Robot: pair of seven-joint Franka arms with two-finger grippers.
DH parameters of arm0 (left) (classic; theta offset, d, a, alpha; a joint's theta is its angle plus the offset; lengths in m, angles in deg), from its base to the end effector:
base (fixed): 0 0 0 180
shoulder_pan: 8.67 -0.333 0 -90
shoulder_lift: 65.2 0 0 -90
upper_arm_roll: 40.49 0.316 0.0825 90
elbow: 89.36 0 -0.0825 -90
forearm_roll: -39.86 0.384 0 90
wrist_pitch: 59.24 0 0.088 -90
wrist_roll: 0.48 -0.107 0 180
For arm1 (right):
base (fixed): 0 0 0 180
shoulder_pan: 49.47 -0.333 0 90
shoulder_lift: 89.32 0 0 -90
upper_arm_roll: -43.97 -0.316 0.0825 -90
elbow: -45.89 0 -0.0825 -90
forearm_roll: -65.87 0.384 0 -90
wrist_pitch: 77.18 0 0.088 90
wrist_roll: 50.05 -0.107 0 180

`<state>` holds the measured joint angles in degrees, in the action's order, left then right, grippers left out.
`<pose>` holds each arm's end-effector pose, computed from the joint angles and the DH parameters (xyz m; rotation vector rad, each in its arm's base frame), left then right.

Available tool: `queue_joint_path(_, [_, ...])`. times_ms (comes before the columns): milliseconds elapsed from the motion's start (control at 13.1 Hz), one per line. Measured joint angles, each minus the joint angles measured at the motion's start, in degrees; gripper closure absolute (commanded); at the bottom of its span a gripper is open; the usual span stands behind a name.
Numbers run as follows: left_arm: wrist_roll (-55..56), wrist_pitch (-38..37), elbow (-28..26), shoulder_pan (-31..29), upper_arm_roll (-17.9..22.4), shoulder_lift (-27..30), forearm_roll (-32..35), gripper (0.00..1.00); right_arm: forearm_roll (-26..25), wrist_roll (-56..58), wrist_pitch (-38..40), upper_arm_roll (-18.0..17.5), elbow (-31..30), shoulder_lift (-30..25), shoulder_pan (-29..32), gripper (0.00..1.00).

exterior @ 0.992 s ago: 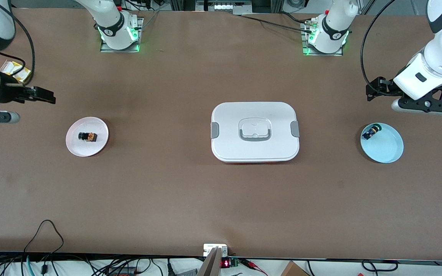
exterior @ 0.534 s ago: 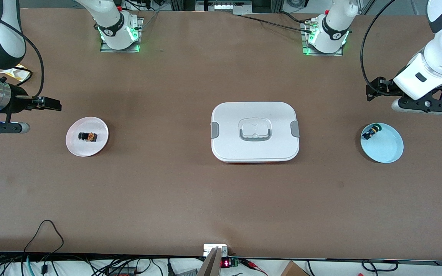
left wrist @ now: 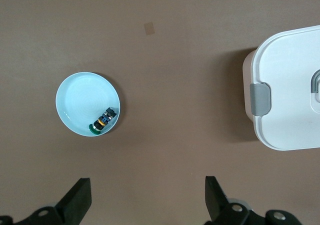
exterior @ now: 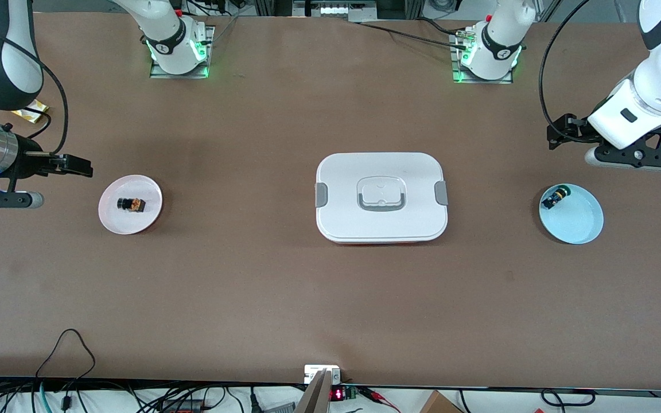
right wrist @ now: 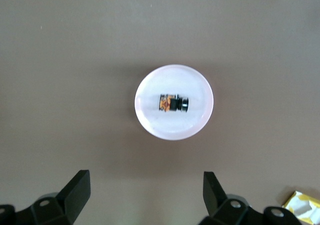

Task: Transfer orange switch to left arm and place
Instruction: 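Lower the right gripper over the orange switch on the white plate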

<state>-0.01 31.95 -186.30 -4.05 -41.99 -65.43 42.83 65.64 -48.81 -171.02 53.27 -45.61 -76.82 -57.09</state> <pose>0.5489 -0.0533 0.5671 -3.0761 0.1576 0.1560 0.6087 -0.0104 0.4916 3.0949 -0.0098 -0.2722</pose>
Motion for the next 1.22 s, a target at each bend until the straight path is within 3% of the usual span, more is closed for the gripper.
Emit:
queue_joint_path(458, [0.00, -0.12, 0.14, 0.00, -0.04, 0.01, 0.00, 0.00, -0.02, -0.11, -7.82, 0.03, -0.95, 7.26, 0.32, 0.00])
queue_joint_path(1068, [0.00, -0.15, 0.17, 0.01, -0.20, 0.02, 0.00, 0.00, -0.04, -0.15, -30.05, 0.22, -16.94, 9.02, 3.06, 0.00])
queue_joint_path(1221, [0.00, -0.16, 0.18, 0.02, -0.23, 0.02, 0.00, 0.00, -0.04, -0.15, -32.61, 0.16, -19.55, 9.02, 2.99, 0.00])
